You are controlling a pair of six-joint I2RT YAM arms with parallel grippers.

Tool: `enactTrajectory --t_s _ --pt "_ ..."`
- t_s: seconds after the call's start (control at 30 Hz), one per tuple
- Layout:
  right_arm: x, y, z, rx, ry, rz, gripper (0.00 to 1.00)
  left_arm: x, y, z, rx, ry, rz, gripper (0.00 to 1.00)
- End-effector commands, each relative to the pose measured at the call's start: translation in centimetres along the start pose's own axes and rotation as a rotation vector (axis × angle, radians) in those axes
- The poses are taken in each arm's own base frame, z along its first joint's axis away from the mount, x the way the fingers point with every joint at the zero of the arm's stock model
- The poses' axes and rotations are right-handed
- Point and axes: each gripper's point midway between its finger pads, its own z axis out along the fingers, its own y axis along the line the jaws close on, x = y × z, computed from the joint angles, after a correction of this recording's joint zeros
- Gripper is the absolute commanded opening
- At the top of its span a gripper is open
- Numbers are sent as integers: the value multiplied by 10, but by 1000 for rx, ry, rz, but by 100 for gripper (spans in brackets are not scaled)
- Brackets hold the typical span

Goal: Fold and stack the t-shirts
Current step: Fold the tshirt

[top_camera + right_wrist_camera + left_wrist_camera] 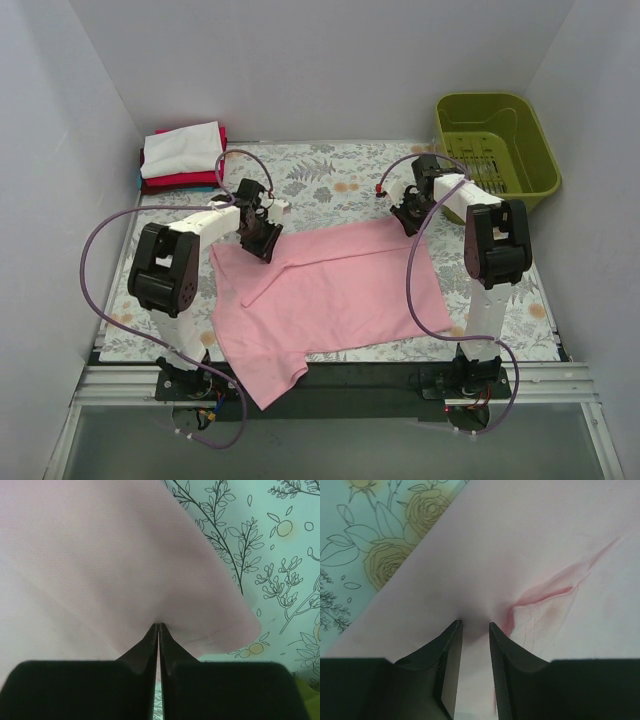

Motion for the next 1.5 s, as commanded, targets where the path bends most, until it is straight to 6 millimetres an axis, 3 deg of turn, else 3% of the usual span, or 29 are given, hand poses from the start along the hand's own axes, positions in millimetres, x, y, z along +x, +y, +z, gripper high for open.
enactTrajectory --t_s 0.0,0.13,0.33,0.47,0.53,0.6,0.7,0.77,0.87,0.93,1.1,1.3,1.43,1.47 --pt "3 0 -4 5 27 22 6 -20 -5 -4 -27 -41 51 27" --pt "6 0 -4 8 38 17 6 -22 -41 -6 56 -35 132 26" --pt "5 -3 -6 16 39 8 6 -26 -66 -22 82 -57 184 26" --pt "2 -4 -8 17 34 4 6 -9 -95 -30 198 -20 226 27" --pt "0 -6 -9 17 29 3 6 11 -110 -32 295 63 246 27" --pt "-5 -7 -12 16 20 1 7 20 -113 -36 330 114 207 25" --pt "-15 -7 -18 7 -4 6 7 -4 -98 -56 346 18 108 25" --pt "-20 -5 -23 6 -19 6 7 -16 -73 -69 297 -19 52 25" --pt "-28 -1 -30 9 -38 -10 7 -19 -39 -78 203 -54 -7 26" --pt "-29 2 -29 7 -35 -17 7 -7 -18 -78 141 -38 -49 26" --pt "-27 10 -20 -4 -5 -31 7 25 18 -57 28 57 -168 27" --pt "-16 15 -2 -10 66 -30 7 46 46 -39 -58 126 -262 27" --pt "-10 1 12 22 110 -18 7 45 65 -23 -86 146 -288 27" --pt "-6 -2 22 19 127 -11 7 37 72 -21 -97 135 -285 26"
